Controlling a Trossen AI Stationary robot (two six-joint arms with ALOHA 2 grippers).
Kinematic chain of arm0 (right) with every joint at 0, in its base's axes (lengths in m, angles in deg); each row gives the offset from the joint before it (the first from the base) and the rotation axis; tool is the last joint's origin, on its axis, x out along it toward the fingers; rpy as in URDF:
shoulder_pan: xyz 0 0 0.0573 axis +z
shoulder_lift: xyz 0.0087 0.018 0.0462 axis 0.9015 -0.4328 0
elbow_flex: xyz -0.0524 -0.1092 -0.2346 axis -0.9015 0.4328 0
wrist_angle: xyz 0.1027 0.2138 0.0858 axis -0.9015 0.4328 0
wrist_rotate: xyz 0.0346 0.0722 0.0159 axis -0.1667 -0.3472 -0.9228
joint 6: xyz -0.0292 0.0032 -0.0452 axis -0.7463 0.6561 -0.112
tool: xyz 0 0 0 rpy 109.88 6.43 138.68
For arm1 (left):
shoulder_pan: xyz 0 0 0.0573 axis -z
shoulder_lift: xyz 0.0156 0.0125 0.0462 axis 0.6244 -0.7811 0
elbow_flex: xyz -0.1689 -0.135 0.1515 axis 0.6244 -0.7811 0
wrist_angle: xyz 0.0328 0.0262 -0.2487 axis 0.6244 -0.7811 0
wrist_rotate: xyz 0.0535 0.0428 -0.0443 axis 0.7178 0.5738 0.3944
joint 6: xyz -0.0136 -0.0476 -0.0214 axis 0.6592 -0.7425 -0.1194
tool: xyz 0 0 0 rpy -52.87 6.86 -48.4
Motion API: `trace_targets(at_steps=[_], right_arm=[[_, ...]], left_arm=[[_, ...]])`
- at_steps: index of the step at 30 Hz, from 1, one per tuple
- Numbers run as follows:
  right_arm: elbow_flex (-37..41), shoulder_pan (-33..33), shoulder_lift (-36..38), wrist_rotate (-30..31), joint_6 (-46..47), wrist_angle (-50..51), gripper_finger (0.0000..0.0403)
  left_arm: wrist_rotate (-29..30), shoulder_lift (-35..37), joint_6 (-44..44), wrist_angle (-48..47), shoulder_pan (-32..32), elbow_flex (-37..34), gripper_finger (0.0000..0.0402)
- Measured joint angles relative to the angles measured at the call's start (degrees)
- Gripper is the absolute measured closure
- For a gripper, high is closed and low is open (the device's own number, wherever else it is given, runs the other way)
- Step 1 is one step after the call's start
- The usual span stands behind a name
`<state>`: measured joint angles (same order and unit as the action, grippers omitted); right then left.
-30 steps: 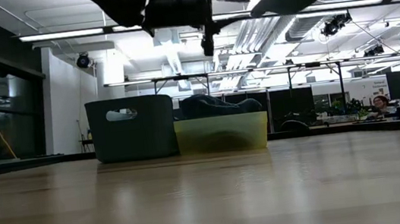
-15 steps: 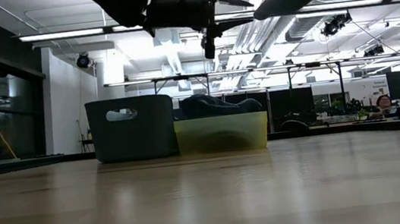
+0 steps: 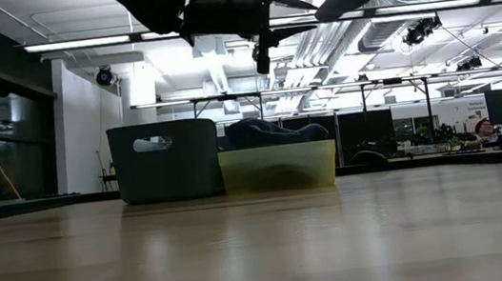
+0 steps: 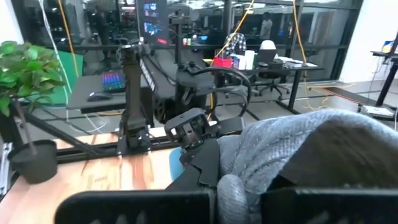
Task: Pick & Place hat
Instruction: Put the gray cap into the blue bin
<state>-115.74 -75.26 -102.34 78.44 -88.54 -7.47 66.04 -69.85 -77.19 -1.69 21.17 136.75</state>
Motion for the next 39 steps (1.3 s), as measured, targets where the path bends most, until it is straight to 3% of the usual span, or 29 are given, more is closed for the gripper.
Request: trace_targets(at_steps=[11,16,21,26,39], right_arm=[[0.0,-0.1,-4.2,0.5,-1.2,-6.0,0.0402],[0.0,-2.8,-5.0,0.3,-1.2,-8.3,0.0402],[0.0,-6.0,-4.9,-1.6,0.9,-7.5,0.0402],[0.0,-7.8,-4.9,-7.5,1.9,-6.0,0.0403],[0.0,-10.0,-6.5,-7.5,2.8,-5.8,0.0403]], left_arm=[[0.2,0.0,-2.0,5.2,0.0,0.0,0.0275],[-2.3,-0.1,-3.1,7.8,0.0,0.0,0.0275],[-3.7,-0.1,-4.2,10.1,0.0,0.0,0.0275],[-4.0,-0.1,-4.7,12.4,-0.1,0.0,0.0275],[-6.2,-0.1,-9.3,16.4,-0.1,0.0,0.0275]])
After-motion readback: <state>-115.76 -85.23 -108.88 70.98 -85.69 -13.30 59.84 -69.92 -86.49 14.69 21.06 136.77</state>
